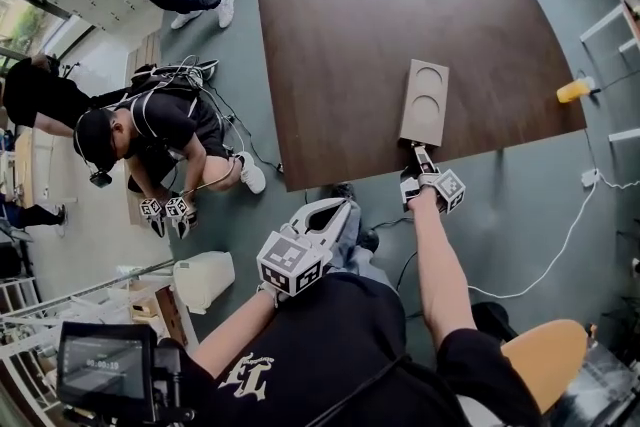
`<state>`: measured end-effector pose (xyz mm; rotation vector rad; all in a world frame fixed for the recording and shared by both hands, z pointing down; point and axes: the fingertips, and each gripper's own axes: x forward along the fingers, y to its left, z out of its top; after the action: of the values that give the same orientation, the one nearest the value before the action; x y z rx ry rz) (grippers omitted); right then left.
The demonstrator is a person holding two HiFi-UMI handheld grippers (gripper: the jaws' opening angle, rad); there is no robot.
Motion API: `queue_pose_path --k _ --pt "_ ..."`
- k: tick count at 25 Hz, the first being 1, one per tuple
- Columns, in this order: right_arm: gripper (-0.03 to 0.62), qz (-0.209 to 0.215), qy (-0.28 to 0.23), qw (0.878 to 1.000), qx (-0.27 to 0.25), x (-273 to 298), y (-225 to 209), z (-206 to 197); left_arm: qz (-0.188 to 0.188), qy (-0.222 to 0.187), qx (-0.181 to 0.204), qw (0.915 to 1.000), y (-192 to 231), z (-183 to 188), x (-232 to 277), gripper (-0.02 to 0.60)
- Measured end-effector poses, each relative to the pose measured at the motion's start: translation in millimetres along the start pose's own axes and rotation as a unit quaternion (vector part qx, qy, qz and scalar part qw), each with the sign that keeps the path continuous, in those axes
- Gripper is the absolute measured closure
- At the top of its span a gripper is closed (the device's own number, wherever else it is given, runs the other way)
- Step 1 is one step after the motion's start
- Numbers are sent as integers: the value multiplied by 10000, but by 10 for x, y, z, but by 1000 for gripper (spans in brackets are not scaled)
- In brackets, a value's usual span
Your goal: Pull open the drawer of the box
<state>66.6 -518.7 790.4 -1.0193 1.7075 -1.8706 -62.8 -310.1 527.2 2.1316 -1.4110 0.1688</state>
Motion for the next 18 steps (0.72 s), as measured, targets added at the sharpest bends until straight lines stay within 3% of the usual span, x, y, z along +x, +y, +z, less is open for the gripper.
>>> queue_pose_path --k 18 --pt "580 52 81 10000 21 -216 -114 -138 -55 -66 -35 10000 -38 20 44 575"
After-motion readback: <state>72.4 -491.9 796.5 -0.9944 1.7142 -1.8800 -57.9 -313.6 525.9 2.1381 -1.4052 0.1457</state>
